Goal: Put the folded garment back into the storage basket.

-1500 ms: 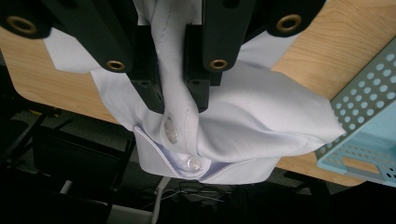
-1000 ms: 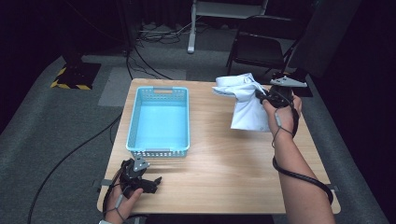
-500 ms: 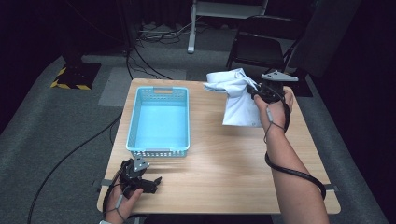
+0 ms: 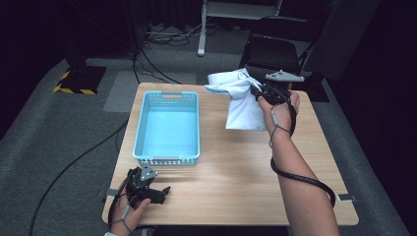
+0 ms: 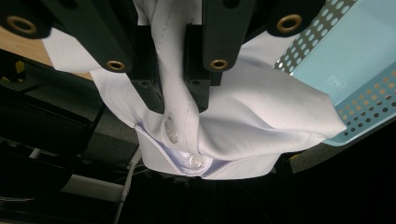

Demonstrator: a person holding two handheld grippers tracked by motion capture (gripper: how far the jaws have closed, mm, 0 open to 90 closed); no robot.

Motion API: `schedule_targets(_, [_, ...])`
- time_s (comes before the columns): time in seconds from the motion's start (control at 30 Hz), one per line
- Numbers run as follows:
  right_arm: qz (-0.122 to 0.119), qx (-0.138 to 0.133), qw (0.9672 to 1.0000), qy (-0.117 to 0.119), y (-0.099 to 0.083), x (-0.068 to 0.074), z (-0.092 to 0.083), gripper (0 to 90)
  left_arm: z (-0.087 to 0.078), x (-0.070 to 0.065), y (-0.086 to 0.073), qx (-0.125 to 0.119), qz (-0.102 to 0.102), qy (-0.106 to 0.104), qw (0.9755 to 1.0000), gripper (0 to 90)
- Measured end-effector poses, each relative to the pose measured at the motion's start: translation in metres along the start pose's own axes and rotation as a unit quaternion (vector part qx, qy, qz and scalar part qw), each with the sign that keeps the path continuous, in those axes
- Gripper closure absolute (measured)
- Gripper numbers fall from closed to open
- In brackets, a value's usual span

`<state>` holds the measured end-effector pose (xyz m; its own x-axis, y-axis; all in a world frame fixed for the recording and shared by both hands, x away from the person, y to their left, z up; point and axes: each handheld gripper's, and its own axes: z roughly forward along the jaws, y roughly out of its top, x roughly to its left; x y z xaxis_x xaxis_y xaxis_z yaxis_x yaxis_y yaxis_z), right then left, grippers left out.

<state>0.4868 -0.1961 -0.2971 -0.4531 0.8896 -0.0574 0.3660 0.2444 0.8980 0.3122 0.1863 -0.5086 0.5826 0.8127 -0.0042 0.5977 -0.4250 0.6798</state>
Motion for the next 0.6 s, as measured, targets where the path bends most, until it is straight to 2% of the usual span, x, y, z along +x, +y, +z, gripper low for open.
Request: schedule_targets(0.6, [0.001,-0.013,0.9998,0.017,0.014,0.021,0.008,79.6,0.0,0.0,0.0,0.0,-0.002,-0.001,1.0,0.3])
